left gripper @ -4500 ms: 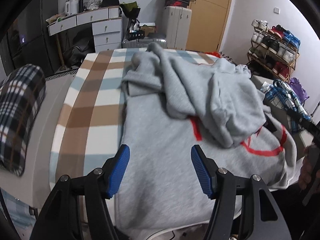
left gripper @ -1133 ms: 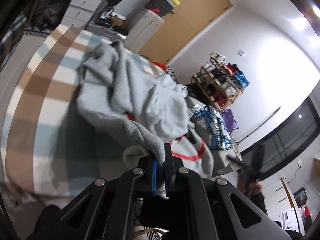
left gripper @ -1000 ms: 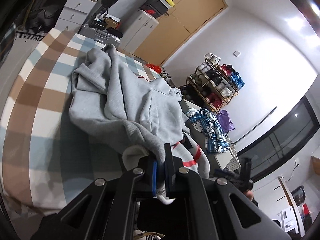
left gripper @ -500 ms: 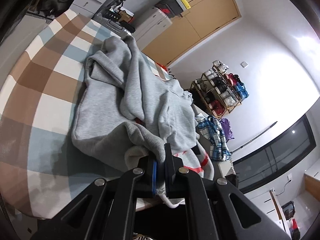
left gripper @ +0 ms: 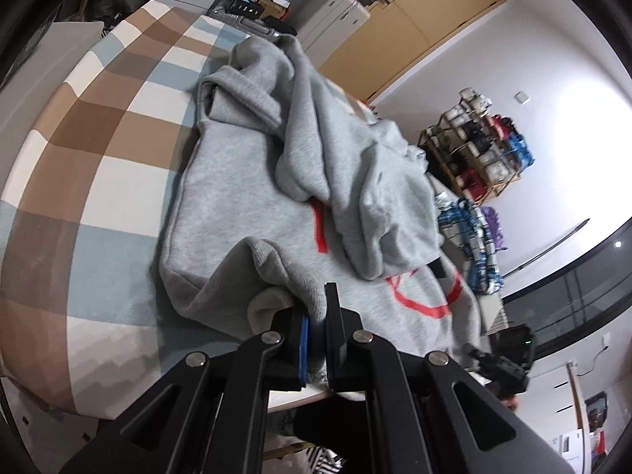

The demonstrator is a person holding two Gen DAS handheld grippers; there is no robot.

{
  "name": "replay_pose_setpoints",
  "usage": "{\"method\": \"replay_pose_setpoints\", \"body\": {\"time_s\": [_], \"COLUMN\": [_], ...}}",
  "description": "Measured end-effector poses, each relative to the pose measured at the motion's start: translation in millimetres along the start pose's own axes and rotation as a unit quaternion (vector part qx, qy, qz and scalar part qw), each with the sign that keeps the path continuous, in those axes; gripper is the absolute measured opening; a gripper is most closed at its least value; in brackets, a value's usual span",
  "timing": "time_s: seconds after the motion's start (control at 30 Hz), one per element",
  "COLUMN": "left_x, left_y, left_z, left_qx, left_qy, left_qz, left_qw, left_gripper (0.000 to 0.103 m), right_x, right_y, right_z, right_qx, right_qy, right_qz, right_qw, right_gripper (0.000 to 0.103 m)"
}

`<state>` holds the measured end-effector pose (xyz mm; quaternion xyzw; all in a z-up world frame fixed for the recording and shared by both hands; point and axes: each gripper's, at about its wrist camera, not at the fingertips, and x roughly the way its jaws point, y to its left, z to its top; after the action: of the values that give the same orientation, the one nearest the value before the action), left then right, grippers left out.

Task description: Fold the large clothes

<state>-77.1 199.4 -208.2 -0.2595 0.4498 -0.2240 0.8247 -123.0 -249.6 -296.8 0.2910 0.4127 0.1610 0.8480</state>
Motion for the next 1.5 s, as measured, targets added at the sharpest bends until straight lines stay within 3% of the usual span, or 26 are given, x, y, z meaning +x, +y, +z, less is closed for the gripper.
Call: {"method": "replay_pose_setpoints", "body": {"time_s": [0.17, 0.3, 0.6, 0.73, 0.9, 0.97, 1.03, 1.17, 1.3, 1.37, 1.5], "left_x": [2, 3, 0, 4, 10, 12, 14, 14, 16, 16, 10], "left_y": [9, 15, 23, 27, 24, 24, 24, 23, 20, 20, 20], "left_z": [-1, -3, -7, -10, -14, -16, -16, -16, -18, -20, -22], "left_qx": [-0.022, -0.033, -0.058, -0.075, -0.071, -0.070, -0.073, -0.070, -0.063, -0.062, -0.064], "left_qy": [0.007, 0.021, 0.041, 0.065, 0.091, 0.095, 0.099, 0.098, 0.111, 0.112, 0.113], "left_qz": [0.008, 0.020, 0.028, 0.027, 0.040, 0.042, 0.039, 0.042, 0.042, 0.057, 0.038], "left_qw": [0.9997, 0.9990, 0.9971, 0.9947, 0.9926, 0.9921, 0.9916, 0.9919, 0.9909, 0.9902, 0.9908], "left_gripper": [0.001, 0.001, 0.003, 0.019, 0.022, 0.036, 0.038, 0.038, 0.035, 0.013, 0.005], "right_x": [0, -2, 13, 12, 8, 6, 6, 22, 17, 10, 0], "right_y": [8, 20, 21, 24, 33, 38, 42, 37, 38, 39, 43], "right_z": [-1, -3, 2, 3, 3, 2, 2, 3, 2, 2, 5], "right_qx": [-0.018, -0.063, -0.060, -0.053, -0.050, -0.059, -0.071, -0.061, -0.057, -0.045, -0.022], "right_qy": [0.002, -0.020, 0.006, 0.002, -0.002, -0.014, -0.019, 0.026, 0.015, 0.005, -0.013], "right_qz": [-0.016, -0.059, -0.081, -0.078, -0.080, -0.082, -0.094, -0.133, -0.121, -0.103, -0.077], "right_qw": [1.000, 0.996, 0.995, 0.996, 0.995, 0.995, 0.993, 0.989, 0.991, 0.994, 0.997], "right_gripper": [0.039, 0.041, 0.040, 0.040, 0.040, 0.041, 0.041, 0.037, 0.025, 0.020, 0.016]}}
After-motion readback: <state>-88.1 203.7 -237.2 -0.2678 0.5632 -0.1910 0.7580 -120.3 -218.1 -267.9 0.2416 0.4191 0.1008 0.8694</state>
